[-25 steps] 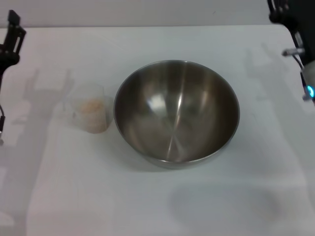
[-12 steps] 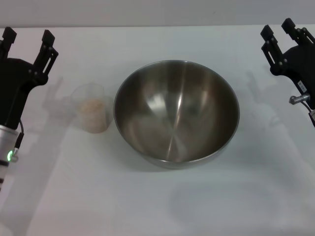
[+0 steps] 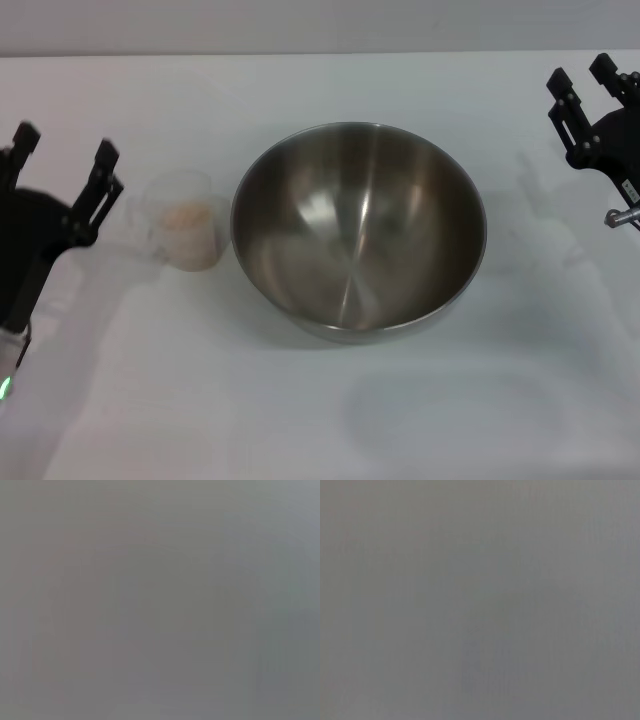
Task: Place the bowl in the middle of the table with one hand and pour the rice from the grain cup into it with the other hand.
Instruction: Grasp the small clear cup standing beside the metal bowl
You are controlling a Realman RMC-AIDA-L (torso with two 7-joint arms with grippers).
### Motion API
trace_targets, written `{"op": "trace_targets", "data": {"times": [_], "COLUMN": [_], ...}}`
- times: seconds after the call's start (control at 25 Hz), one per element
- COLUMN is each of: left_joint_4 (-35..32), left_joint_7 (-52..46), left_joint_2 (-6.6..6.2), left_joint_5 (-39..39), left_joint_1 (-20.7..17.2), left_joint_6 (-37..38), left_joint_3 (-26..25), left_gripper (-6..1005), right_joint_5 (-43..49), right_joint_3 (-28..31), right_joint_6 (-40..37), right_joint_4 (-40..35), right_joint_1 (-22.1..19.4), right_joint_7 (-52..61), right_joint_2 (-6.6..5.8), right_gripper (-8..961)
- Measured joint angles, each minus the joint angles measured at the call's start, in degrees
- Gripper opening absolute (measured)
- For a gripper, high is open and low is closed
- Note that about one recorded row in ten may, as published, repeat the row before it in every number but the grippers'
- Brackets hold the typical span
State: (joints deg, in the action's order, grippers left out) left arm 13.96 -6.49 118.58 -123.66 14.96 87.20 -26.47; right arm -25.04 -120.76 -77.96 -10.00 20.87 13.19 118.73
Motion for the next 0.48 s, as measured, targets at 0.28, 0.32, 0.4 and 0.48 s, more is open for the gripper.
{"op": "trace_targets", "data": {"times": [0.28,0.32,0.4,0.48], "left_joint_4": [0.29,0.3,0.43,0.64], "left_joint_7": [2.02,2.04,2.09,2.11], "left_joint_2": [0.16,0.21,0.32,0.4], "left_joint_5": [0.06,0.06,0.05,0.02], "left_joint_1": [-3.31,-3.51,-3.86,-4.1], "left_joint_6": [-3.82,-4.63,-6.11,-7.55], "left_joint_3": [0.27,0.4,0.91,1.34], "left_gripper": [839,839,839,839], "right_joint_5": [0.0,0.0,0.0,0.0], "right_joint_3": [0.02,0.02,0.01,0.01], "right_joint_6": [-0.05,-0.06,-0.08,-0.08], "right_joint_4": [0.6,0.63,0.65,0.67], "right_joint_1": [0.31,0.31,0.31,0.31], "right_joint_7": [-0.01,-0.01,-0.02,-0.01], "right_joint_2": [-0.14,-0.14,-0.16,-0.17], "right_gripper": [484,484,484,484]}}
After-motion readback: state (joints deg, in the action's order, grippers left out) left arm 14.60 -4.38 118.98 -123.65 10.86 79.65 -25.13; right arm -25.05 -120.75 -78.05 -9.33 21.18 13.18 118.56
